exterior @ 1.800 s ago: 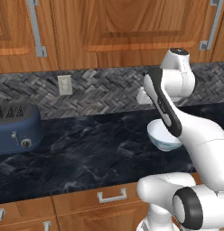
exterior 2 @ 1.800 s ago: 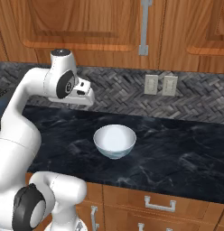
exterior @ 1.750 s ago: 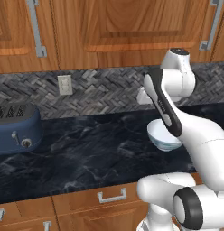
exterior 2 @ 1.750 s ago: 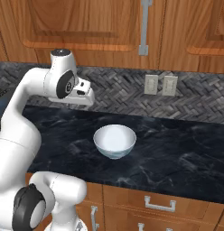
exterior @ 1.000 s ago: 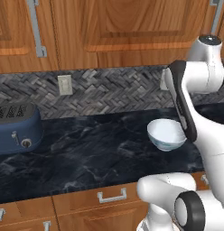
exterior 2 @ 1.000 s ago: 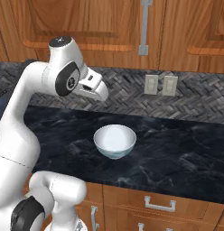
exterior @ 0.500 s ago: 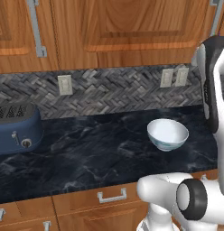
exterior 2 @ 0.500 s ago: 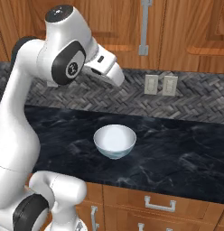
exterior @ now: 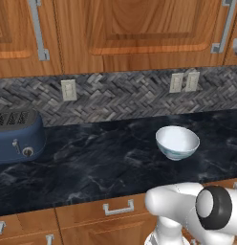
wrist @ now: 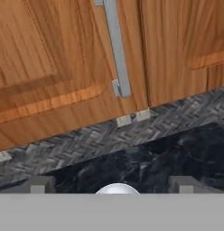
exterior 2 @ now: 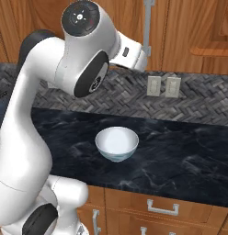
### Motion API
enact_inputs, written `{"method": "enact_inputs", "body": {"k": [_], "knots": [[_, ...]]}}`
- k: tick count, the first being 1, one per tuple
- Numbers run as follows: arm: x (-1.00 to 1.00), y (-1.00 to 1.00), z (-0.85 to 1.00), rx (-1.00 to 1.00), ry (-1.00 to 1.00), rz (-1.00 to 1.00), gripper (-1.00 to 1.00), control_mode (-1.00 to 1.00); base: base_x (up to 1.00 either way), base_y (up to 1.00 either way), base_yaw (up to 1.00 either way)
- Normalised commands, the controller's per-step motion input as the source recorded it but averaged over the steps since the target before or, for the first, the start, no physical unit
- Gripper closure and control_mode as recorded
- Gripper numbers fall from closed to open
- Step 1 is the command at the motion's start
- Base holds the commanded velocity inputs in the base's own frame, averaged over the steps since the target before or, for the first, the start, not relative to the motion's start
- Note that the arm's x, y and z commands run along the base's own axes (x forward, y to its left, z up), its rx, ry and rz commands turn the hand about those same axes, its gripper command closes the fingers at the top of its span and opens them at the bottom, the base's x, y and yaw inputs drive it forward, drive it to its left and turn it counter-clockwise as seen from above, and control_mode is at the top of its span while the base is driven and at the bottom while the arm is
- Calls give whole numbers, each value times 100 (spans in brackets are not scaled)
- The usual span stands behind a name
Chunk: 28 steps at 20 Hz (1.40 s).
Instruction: Open the cabinet and setup a tea strainer by placing it in the bowl upright.
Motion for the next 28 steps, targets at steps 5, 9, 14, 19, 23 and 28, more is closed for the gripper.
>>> {"method": "enact_inputs", "body": {"k": [5,9,14,19,23,28], "knots": [[32,-16,18,-11,-13,2,-100,-100,0,0,0],[44,-2,24,-2,1,0,-100,-100,0,0,0],[35,-3,0,3,3,0,-100,-100,0,0,0],[32,-24,0,0,0,1,-100,-100,0,0,0],[41,-37,0,3,0,0,-100,-100,0,0,0],[31,-5,0,-1,0,0,-100,-100,0,0,0]]}}
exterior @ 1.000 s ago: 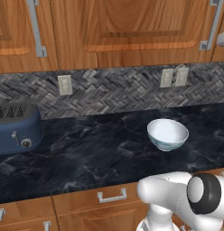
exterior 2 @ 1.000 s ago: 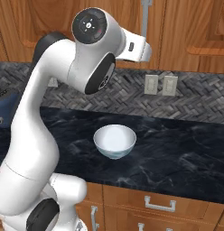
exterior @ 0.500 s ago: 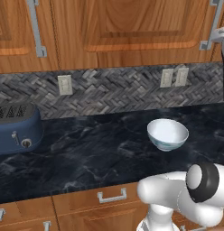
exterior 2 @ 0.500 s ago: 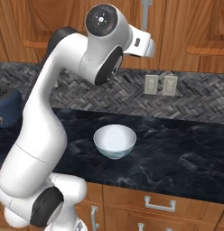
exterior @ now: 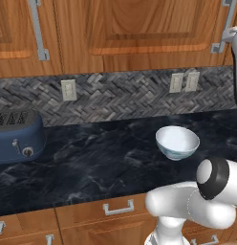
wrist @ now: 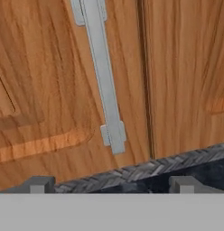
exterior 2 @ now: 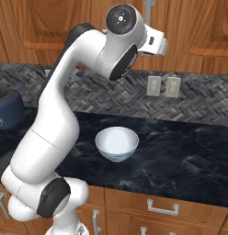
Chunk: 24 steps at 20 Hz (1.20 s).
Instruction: Open the cabinet and setup a tea strainer by placing it in the bowl upright.
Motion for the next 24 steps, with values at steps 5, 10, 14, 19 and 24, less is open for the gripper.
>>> {"method": "enact_inputs", "body": {"k": [5,10,14,19,24], "knots": [[40,-4,0,0,0,0,-100,-100,0,0,0],[41,-1,0,0,1,2,-100,-100,0,0,0],[48,-13,0,0,0,4,-100,-100,0,0,0],[37,-16,0,0,0,2,-100,-100,0,0,0],[34,-18,0,0,0,2,-100,-100,0,0,0]]}}
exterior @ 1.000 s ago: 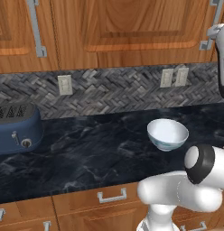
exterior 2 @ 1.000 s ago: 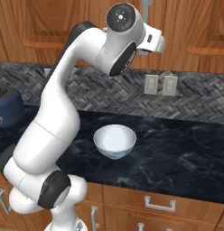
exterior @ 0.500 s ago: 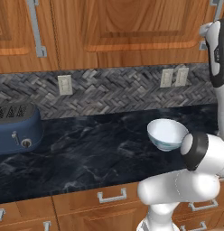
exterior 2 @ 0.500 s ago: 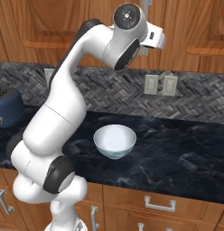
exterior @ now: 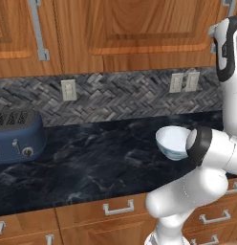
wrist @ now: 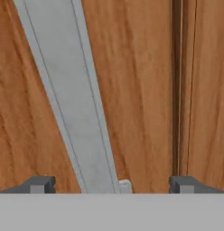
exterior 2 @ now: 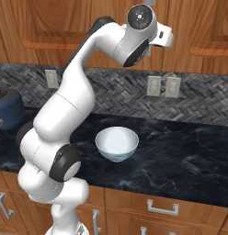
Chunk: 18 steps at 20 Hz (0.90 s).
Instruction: Open the cabinet and setup a tea strainer by placing it in the bowl upright.
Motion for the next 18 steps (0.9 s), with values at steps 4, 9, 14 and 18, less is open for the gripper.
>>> {"method": "enact_inputs", "body": {"k": [4,9,14,18], "knots": [[30,-11,0,0,0,1,-100,-100,0,0,0],[24,-3,0,0,0,1,-100,-100,0,0,0],[4,0,0,0,0,0,100,-100,0,0,0],[0,0,0,0,0,0,100,-100,0,0,0]]}}
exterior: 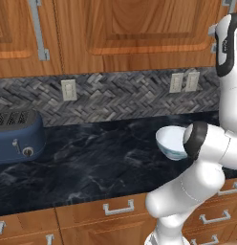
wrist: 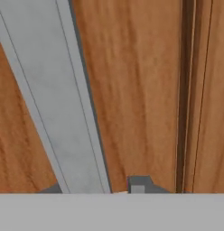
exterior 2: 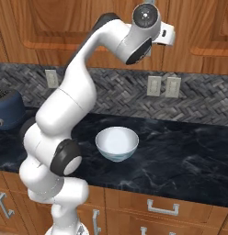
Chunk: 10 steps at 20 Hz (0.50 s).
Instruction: Open the cabinet and setup a tea strainer by placing it in the bowl upright.
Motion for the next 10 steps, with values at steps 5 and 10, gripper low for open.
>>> {"method": "enact_inputs", "body": {"k": [5,10], "knots": [[-30,7,0,0,0,0,100,-100,0,0,0],[-88,34,0,-2,0,-1,100,-100,0,0,0]]}}
